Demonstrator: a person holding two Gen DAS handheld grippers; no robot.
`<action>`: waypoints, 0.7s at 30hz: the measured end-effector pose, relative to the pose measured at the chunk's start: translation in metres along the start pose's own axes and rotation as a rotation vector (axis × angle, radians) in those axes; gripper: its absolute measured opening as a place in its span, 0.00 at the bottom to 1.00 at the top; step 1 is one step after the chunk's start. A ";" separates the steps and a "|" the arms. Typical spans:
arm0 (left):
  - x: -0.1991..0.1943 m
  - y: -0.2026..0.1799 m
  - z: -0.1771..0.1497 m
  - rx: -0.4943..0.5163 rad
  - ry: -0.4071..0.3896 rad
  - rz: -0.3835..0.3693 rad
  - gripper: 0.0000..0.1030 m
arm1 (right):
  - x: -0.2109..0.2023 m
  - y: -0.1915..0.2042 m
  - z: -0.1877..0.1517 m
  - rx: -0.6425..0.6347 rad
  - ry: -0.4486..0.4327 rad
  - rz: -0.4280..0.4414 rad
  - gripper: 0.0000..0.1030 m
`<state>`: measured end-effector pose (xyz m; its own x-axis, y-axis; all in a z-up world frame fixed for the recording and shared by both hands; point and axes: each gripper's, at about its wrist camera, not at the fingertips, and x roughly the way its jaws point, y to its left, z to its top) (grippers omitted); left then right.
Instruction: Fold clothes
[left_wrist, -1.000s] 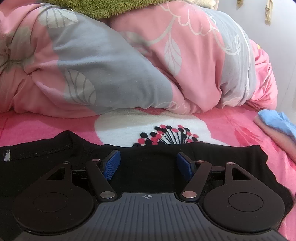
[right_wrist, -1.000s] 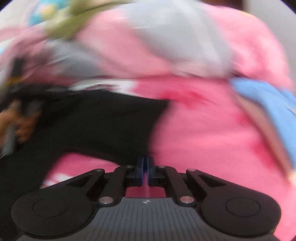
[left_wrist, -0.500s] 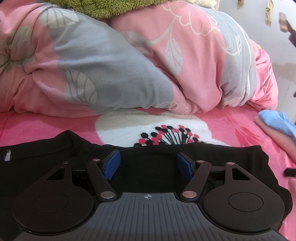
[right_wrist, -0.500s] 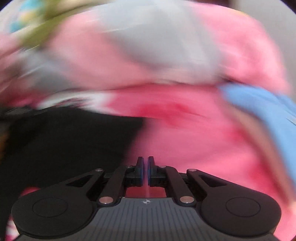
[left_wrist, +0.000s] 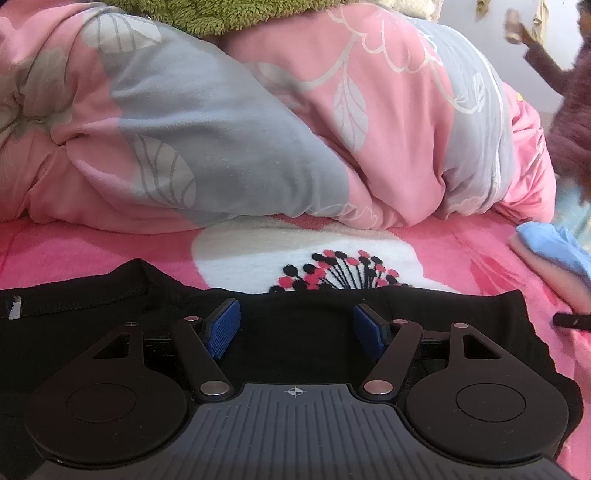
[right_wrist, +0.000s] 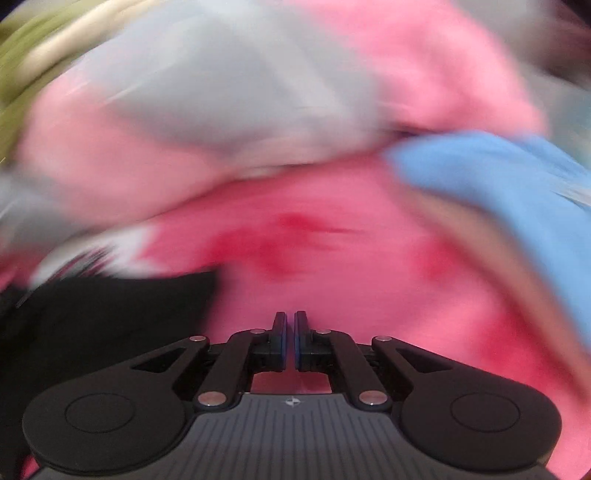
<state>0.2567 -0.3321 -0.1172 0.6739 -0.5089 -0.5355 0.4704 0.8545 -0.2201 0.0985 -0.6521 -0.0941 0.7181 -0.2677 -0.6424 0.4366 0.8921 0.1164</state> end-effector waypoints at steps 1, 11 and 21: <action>0.000 0.000 0.000 -0.002 0.000 0.000 0.66 | -0.005 0.000 0.003 0.001 -0.012 -0.013 0.03; -0.002 0.007 0.000 -0.034 -0.006 -0.017 0.66 | 0.045 0.092 0.014 -0.218 0.042 0.179 0.02; -0.008 0.008 0.003 -0.051 -0.037 -0.007 0.66 | 0.014 0.061 0.019 -0.074 -0.027 0.169 0.04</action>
<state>0.2563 -0.3217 -0.1121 0.6916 -0.5174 -0.5040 0.4463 0.8547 -0.2650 0.1459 -0.6086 -0.0817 0.7923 -0.1209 -0.5980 0.2684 0.9493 0.1638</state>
